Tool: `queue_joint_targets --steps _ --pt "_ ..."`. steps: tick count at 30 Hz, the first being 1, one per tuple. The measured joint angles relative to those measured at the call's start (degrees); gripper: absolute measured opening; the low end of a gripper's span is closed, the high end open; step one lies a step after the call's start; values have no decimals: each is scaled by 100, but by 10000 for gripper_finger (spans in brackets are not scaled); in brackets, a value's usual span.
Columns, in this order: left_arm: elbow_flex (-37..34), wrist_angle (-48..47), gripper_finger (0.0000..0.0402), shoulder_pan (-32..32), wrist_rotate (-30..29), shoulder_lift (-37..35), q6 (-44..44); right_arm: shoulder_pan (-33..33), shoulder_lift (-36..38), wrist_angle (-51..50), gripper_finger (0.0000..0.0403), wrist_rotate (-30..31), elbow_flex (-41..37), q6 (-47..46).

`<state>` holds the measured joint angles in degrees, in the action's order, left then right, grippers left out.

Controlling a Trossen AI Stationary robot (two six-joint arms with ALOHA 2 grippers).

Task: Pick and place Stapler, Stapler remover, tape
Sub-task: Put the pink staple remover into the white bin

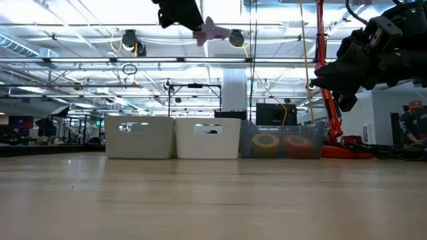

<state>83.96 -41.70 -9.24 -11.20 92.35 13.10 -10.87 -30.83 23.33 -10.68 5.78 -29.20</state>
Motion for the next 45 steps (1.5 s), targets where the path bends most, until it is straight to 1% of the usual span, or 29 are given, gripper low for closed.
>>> queue_joint_targets --steps 4,8,13,15,17,19,21,23,26,32,38,42,45 --pt "0 3 1 462 -395 -66 -70 -2 0 0 96 4 0 10" --pt "0 66 1 978 -394 18 -138 -2 2 9 95 7 0 -49" --pt "4 215 1 1597 -84 162 -338 -2 0 23 95 9 0 -233" --pt "2 87 1 1818 66 200 -409 -2 2 48 96 14 0 -336" --pt "4 152 1 1995 196 311 -518 -2 0 92 96 39 0 -55" --pt "1 71 0 2141 271 367 -578 -2 0 339 96 15 -4 473" --pt "-2 136 0 2231 296 469 -598 -2 4 606 96 15 -4 944" --pt "0 151 0 2325 453 515 -666 -2 5 914 96 15 -4 1339" --pt "6 270 0 2402 651 665 -691 -60 16 1116 96 14 -4 1517" --pt "0 146 0 2544 874 936 -750 -346 95 944 95 -81 -4 1167" --pt "-2 178 0 2619 986 1158 -911 -806 286 814 94 -671 -2 705" --pt "0 264 0 2701 1177 1288 -1029 -1107 446 817 94 -1054 -2 528" --pt "0 224 0 2770 1183 1388 -1107 -1308 584 854 94 -1366 -2 510"
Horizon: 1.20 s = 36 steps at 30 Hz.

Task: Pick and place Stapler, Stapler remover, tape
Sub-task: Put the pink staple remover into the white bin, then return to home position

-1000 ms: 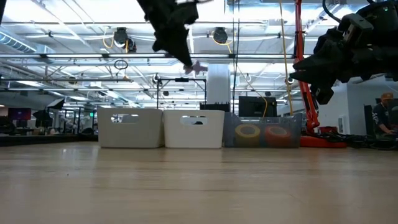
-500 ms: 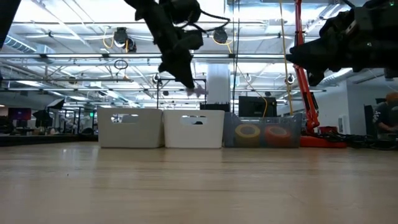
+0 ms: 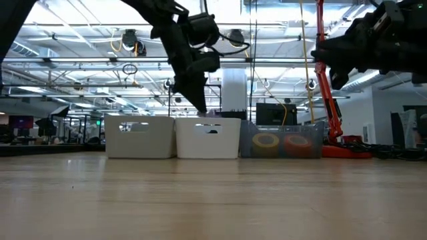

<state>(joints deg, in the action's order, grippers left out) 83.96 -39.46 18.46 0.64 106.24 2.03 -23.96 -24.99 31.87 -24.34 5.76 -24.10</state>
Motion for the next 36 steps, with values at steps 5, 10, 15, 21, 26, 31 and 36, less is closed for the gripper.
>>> queue_joint_targets --steps 5,10,15,21,26,31,36 --pt "0 18 0 109 94 177 -143 -279 196 -26 93 -438 0 -95" --pt "0 23 0 184 132 363 -180 -460 359 -37 93 -674 0 -268" --pt "0 55 0 217 178 534 -191 -628 398 -43 93 -920 0 -392" --pt "0 63 1 214 240 783 -193 -726 396 -39 94 -1051 0 -386" --pt "0 153 2 214 245 782 -339 -726 396 -41 94 -1124 0 -381" --pt "0 220 24 214 235 782 -365 -724 396 -41 93 -1198 0 -412" --pt "0 255 70 215 15 782 -362 -724 396 -41 93 -1198 0 -386"
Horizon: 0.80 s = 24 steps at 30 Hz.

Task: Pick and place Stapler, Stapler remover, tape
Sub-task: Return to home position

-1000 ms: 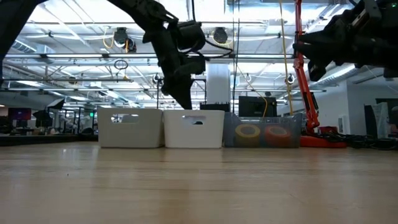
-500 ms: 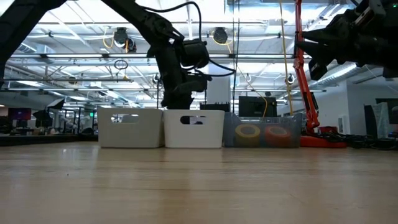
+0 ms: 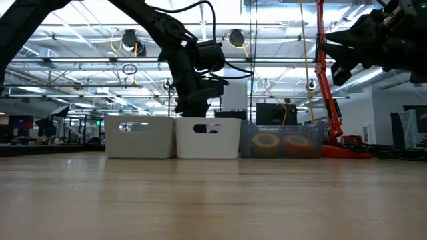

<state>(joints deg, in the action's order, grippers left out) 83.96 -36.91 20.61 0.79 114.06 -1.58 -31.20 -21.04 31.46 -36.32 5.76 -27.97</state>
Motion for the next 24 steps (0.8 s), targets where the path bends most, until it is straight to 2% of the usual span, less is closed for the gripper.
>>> queue_joint_targets --steps 5,9,14,19,24 --pt "0 -52 116 23 -42 -44 -1 0 0 0 93 -2 2 11" --pt "0 -257 136 21 193 -457 206 0 0 -2 93 -74 2 -50" --pt "0 -713 133 -87 725 -1315 614 13 -2 -48 93 -151 4 -109" --pt "0 -878 123 -432 799 -2239 786 13 0 68 93 -149 5 -33" --pt "0 -885 122 -955 795 -2995 724 15 -2 36 93 -125 7 -436"
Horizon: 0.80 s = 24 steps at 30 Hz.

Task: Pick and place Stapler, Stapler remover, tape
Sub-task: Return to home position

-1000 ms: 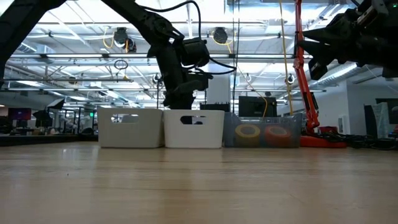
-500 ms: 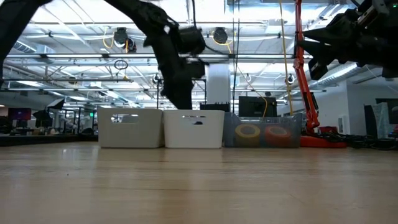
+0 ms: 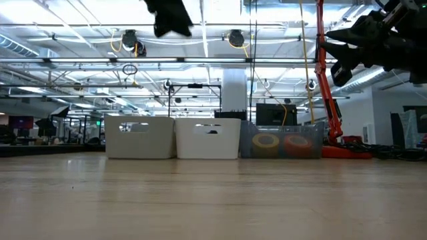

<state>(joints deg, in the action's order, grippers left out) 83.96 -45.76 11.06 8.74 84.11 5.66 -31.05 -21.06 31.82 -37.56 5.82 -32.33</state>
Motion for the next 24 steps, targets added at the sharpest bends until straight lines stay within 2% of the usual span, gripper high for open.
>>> queue_joint_targets --steps 6,9,11,16,21,24 --pt "2 -56 122 -710 -122 -441 73 0 2 -11 93 10 -67 -952" --pt "-1 -6 122 -1056 -142 -480 9 4 -4 30 93 180 -159 -867" --pt "-134 356 122 -1266 -203 -483 -20 4 2 20 93 336 -183 -566" --pt "-957 1678 122 -1575 -145 -599 194 9 -2 300 93 922 -196 49" --pt "-1962 2659 122 -1700 -184 -1117 673 9 1 503 93 907 -203 296" --pt "-2686 3690 122 -1739 -358 -1589 718 9 -2 455 93 903 -208 323"
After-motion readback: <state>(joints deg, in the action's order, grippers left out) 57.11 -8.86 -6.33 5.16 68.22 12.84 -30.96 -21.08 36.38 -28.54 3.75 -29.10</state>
